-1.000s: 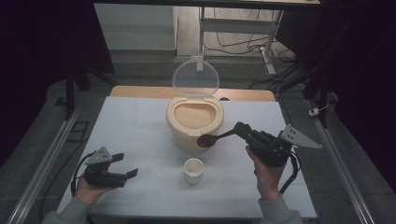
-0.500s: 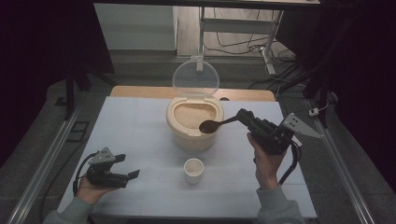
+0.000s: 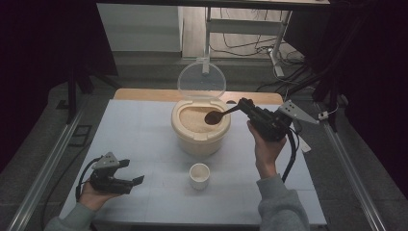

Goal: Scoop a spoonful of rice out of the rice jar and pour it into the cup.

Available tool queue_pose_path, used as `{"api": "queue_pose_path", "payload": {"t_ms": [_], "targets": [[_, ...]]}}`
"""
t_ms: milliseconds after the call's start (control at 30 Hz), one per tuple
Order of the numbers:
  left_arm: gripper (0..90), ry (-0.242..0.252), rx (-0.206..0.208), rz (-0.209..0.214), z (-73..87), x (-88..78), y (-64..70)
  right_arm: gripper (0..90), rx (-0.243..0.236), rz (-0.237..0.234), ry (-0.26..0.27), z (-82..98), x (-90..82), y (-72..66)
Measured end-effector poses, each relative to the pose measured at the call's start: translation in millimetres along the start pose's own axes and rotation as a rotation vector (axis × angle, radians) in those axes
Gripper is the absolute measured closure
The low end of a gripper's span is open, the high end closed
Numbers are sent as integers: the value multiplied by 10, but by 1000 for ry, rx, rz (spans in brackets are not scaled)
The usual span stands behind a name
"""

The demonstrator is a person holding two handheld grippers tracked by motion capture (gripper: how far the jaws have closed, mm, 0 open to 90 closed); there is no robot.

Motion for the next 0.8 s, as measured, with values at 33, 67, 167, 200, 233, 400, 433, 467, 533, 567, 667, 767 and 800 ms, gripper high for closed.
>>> {"api": "queue_pose_path", "payload": {"t_ms": [33, 67, 167, 200, 233, 400, 433, 467, 533, 567, 667, 767, 800], "targets": [[121, 0, -1, 0, 0, 1, 0, 829, -6, 21, -15, 13, 63, 20], [121, -1, -1, 1, 1, 2, -1, 829, -6, 21, -15, 13, 63, 20], [120, -5, 0, 2, 4, 11, 0, 829, -37, 52, -43, 48, 159, 60], [120, -6, -1, 3, 4, 13, 2, 829, -46, 62, -51, 59, 180, 74], [120, -6, 0, 3, 3, 14, 5, 829, -52, 70, -56, 67, 200, 85], [119, -8, 0, 5, 5, 16, 9, 829, -72, 98, -69, 94, 257, 130], [120, -8, 1, 7, 4, 17, 10, 829, -79, 105, -73, 101, 268, 140], [120, -9, 1, 7, 4, 18, 12, 830, -82, 110, -75, 109, 278, 149], [120, -10, 2, 8, 5, 22, 15, 829, -90, 121, -81, 124, 294, 167], [120, -10, 1, 8, 5, 25, 18, 829, -91, 124, -83, 133, 303, 173], [120, -14, 1, 11, 7, 29, 24, 829, -108, 136, -97, 161, 328, 189], [119, -15, 2, 12, 8, 30, 28, 829, -122, 149, -113, 195, 353, 207], [119, -16, 1, 12, 9, 32, 29, 829, -127, 150, -120, 208, 364, 210]]}}
Point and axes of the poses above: each handheld gripper's, and its own axes: x roughly forward along the jaws, z roughly out of its underside, y roughly to its right, the point moved 6 cm from there along x, roughly forward along the jaws, and after that the axes turned 7 degrees about y, right-handed, at the moved point
